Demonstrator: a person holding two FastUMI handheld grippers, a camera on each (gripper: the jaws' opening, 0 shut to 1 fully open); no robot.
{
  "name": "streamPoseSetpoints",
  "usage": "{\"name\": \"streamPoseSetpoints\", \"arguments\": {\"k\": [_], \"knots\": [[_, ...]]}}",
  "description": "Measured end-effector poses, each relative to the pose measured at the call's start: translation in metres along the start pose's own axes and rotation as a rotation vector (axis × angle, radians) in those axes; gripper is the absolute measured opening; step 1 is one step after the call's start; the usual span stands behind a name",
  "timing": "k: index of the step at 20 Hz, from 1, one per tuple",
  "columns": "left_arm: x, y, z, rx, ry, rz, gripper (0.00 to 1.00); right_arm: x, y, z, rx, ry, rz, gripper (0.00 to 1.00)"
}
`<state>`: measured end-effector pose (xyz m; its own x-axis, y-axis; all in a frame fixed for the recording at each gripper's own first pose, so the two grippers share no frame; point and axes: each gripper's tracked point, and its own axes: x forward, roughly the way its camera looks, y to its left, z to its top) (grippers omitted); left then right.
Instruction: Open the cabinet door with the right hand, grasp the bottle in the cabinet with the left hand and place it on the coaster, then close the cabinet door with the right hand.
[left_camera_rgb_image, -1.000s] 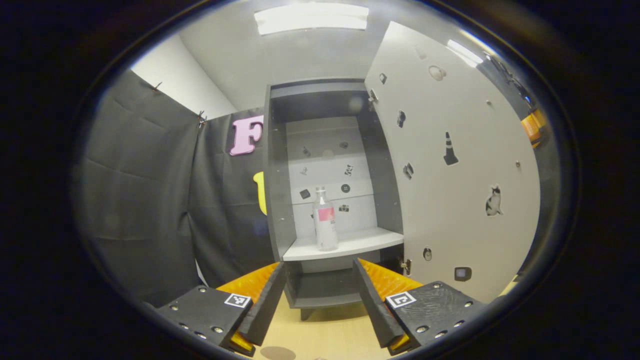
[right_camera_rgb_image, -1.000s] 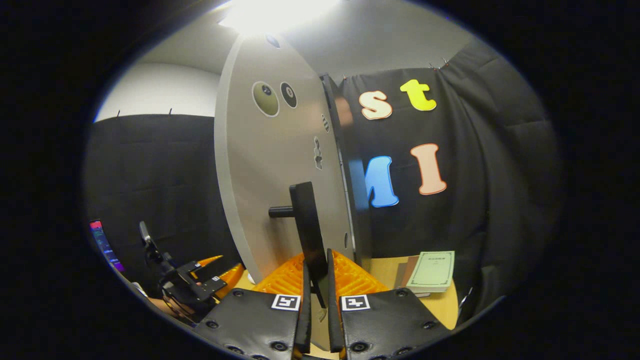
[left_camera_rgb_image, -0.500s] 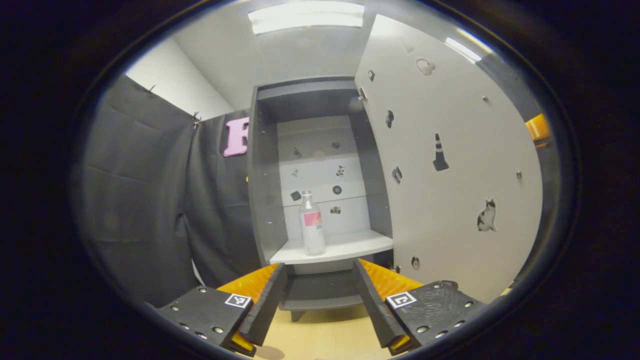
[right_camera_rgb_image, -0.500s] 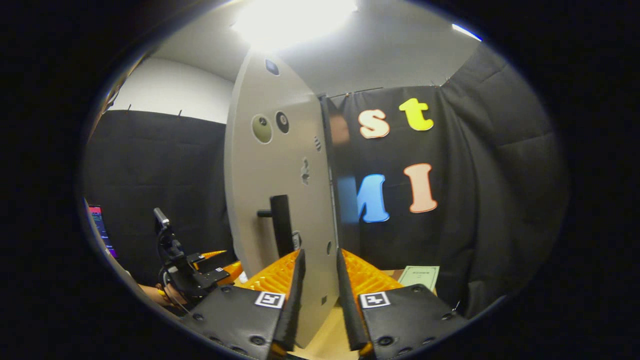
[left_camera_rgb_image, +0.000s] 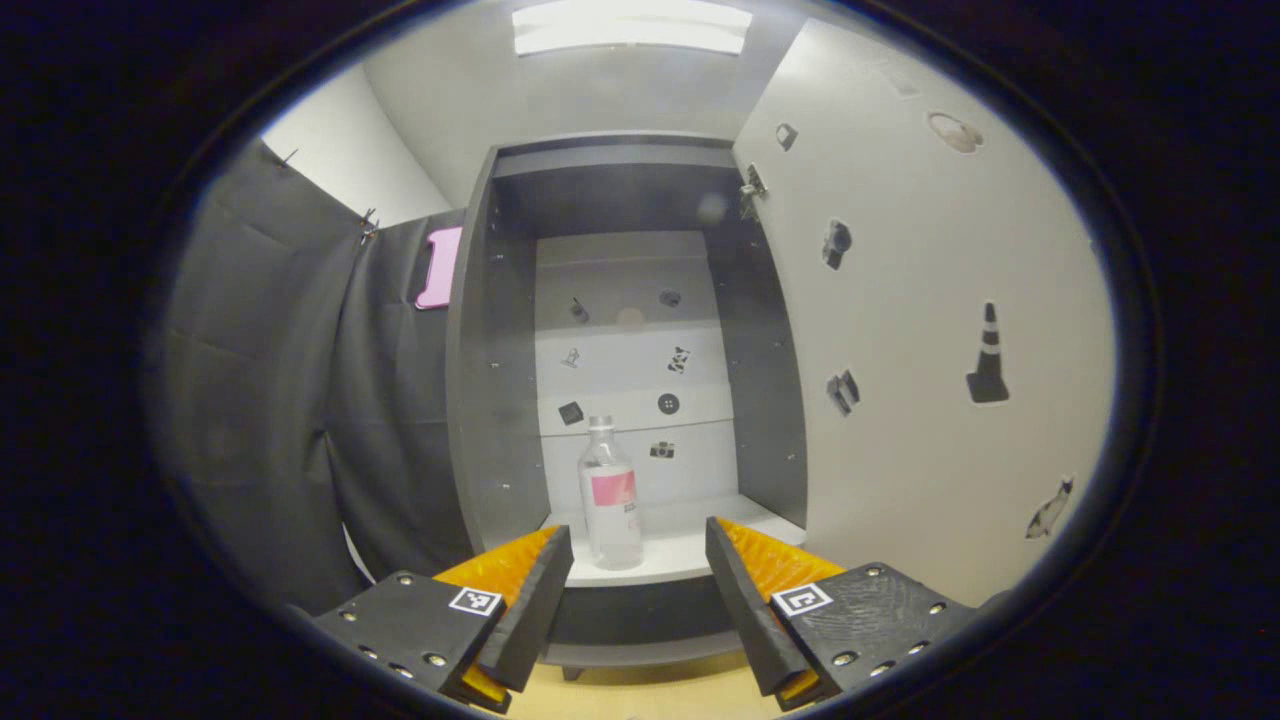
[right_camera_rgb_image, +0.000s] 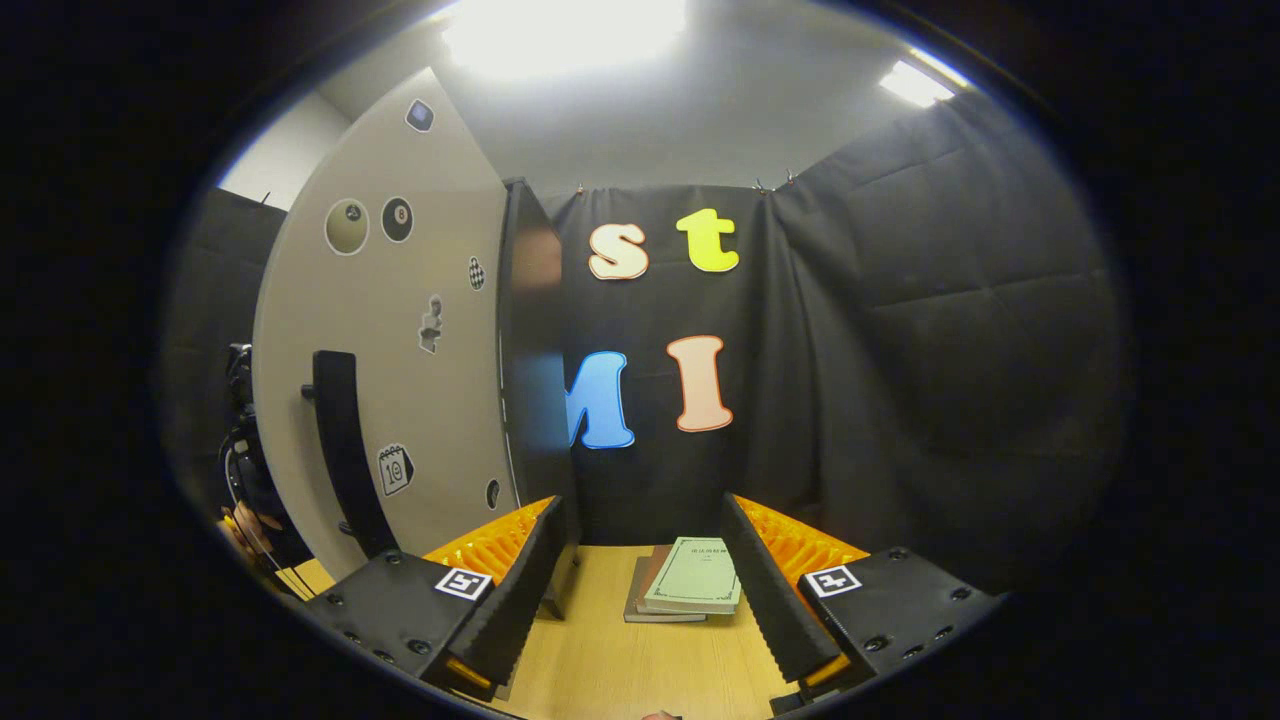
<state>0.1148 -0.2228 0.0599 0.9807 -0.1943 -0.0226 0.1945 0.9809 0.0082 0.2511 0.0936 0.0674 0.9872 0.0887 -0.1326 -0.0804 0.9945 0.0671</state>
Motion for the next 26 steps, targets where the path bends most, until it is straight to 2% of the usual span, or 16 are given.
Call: {"name": "streamPoseSetpoints", "arguments": {"k": [4,8,9,11,12,14,16,23,25,26], "knots": [[0.052,0.013,-0.009,-0.033,0.038,-0.033,0.81,0.010,-0.016,-0.010,0.020,0.010,-0.094,0.98],[0.093,0.025,-0.020,-0.015,0.058,-0.039,0.81,0.019,-0.028,-0.029,0.046,0.053,-0.168,0.98],[0.104,0.027,-0.024,-0.013,0.062,-0.040,0.84,0.020,-0.032,-0.032,0.049,0.060,-0.189,0.98],[0.123,0.029,-0.030,-0.014,0.071,-0.045,0.84,0.024,-0.035,-0.036,0.059,0.068,-0.221,0.98],[0.131,0.030,-0.032,-0.016,0.073,-0.049,0.81,0.025,-0.037,-0.038,0.065,0.069,-0.235,1.00],[0.148,0.031,-0.036,-0.013,0.075,-0.059,0.82,0.030,-0.041,-0.041,0.080,0.071,-0.262,0.98],[0.162,0.035,-0.042,0.000,0.079,-0.056,0.84,0.034,-0.041,-0.045,0.093,0.075,-0.278,0.98],[0.194,0.043,-0.063,0.020,0.106,-0.053,0.83,0.042,-0.041,-0.057,0.124,0.091,-0.311,0.98],[0.195,0.043,-0.064,0.017,0.110,-0.061,0.81,0.042,-0.042,-0.057,0.133,0.091,-0.312,0.98],[0.198,0.044,-0.065,0.008,0.107,-0.061,0.77,0.043,-0.043,-0.056,0.138,0.090,-0.310,0.98]]}}
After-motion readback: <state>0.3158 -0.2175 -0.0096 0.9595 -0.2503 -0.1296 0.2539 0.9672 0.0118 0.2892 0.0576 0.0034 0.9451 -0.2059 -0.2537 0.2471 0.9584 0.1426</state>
